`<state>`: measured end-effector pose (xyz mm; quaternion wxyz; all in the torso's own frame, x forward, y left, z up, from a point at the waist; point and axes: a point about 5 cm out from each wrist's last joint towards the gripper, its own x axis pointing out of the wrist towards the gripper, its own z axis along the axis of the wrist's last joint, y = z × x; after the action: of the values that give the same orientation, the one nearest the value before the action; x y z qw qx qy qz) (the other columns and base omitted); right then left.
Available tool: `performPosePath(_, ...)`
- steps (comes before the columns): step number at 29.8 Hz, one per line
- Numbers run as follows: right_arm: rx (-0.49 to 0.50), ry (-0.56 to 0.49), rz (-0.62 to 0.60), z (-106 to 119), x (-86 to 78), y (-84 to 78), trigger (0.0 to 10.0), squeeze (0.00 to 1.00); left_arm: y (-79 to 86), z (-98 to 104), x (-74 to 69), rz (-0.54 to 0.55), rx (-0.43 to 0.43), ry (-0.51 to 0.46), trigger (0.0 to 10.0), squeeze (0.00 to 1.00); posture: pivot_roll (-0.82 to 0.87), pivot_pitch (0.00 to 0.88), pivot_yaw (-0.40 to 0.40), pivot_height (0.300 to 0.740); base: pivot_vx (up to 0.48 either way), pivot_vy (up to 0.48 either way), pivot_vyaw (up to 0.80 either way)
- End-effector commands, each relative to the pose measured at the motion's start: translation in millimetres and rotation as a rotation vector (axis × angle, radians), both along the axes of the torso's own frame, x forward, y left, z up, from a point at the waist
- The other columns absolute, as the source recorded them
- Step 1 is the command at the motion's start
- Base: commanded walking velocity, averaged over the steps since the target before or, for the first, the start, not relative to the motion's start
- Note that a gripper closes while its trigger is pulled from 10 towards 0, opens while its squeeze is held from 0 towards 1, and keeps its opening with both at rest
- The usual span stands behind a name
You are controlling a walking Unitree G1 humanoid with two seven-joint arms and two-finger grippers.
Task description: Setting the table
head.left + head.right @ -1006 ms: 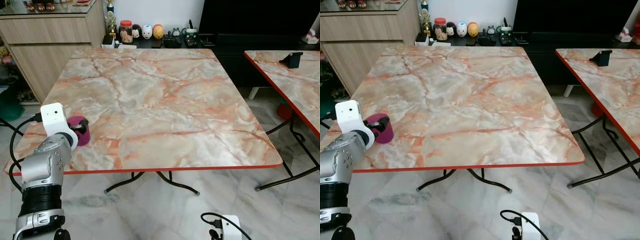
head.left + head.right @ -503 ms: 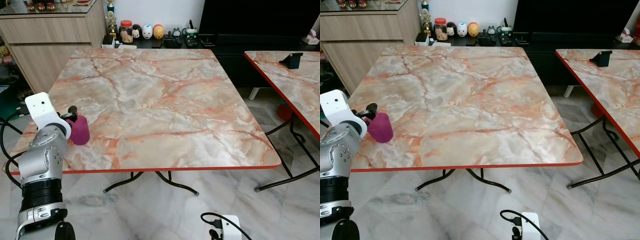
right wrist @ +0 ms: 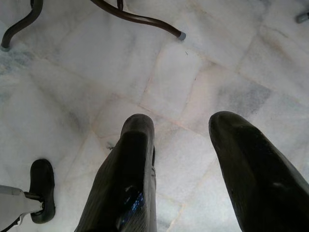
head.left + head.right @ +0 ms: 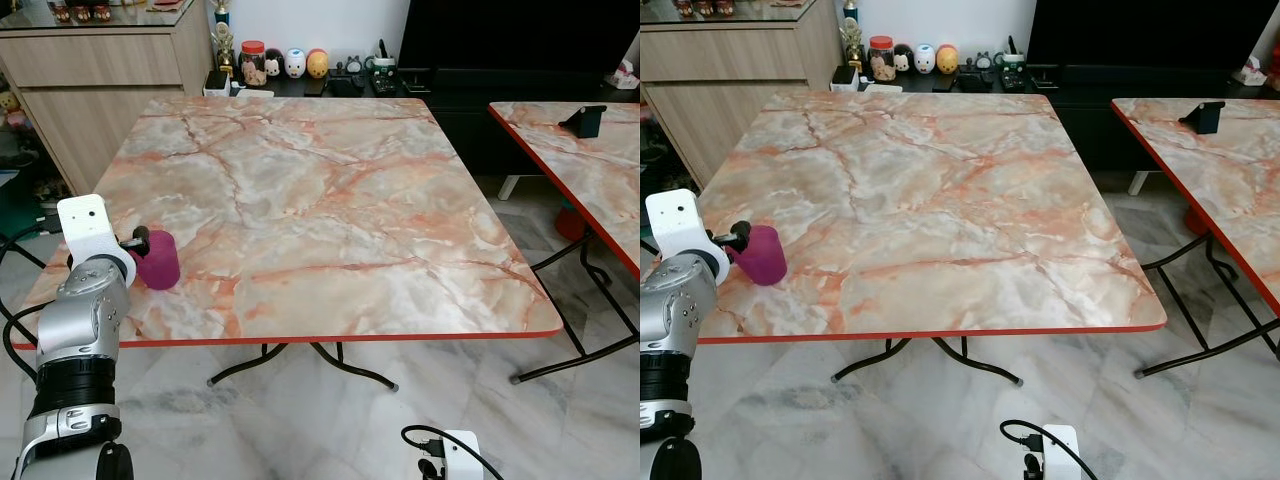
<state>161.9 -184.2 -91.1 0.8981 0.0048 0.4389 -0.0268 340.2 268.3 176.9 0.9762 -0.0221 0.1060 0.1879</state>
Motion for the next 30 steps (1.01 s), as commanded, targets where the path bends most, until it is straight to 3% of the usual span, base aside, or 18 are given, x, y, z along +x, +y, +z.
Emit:
performPosePath(1, 0.001, 0.013, -0.001, -1, -2.0, -0.9, 10.0, 0.00, -1.5, -6, 0.6, -0.011, -0.008, 0.034, 10.0, 0.00, 0.11, 0.000, -0.027, 0.740, 0.000, 0.000, 0.00)
performPosePath(22, 0.001, 0.018, 0.006, -1, -1.8, -1.2, 10.0, 0.00, -1.7, -23, -0.4, -0.025, -0.111, 0.116, 10.0, 0.00, 0.11, 0.000, -0.027, 0.740, 0.000, 0.000, 0.00)
performPosePath(23, 0.001, 0.018, 0.006, -1, -1.8, -1.2, 10.0, 0.00, -1.7, -23, -0.2, -0.026, -0.114, 0.117, 7.6, 0.00, 0.11, 0.000, -0.027, 0.740, 0.000, 0.000, 0.00)
performPosePath(25, 0.002, 0.018, 0.006, -1, -1.8, -1.2, 10.0, 0.00, -1.9, -23, -0.2, -0.027, -0.124, 0.117, 4.1, 0.00, 0.11, 0.000, -0.027, 0.740, 0.000, 0.000, 0.00)
performPosePath(26, 0.002, 0.018, 0.006, -1, -1.9, -1.2, 10.0, 0.00, -2.0, -23, -0.2, -0.027, -0.125, 0.117, 1.9, 0.00, 0.11, 0.000, -0.027, 0.740, 0.000, 0.000, 0.00)
performPosePath(27, 0.002, 0.019, 0.006, -1, -1.9, -1.2, 10.0, 0.00, -2.1, -23, -0.2, -0.027, -0.126, 0.117, 1.9, 0.00, 0.11, 0.000, -0.027, 0.740, 0.000, 0.000, 0.00)
performPosePath(28, 0.002, 0.019, 0.007, -1, -1.9, -1.2, 10.0, 0.00, -2.2, -23, -0.2, -0.027, -0.130, 0.117, 0.0, 0.00, 0.11, 0.000, -0.027, 0.740, 0.000, 0.000, 0.00)
performPosePath(30, 0.001, 0.019, 0.008, -1, -1.9, -1.3, 10.0, 0.00, -3.1, -23, 0.3, -0.033, -0.133, 0.116, 0.0, 0.00, 0.11, 0.000, -0.028, 0.740, 0.000, 0.000, 0.00)
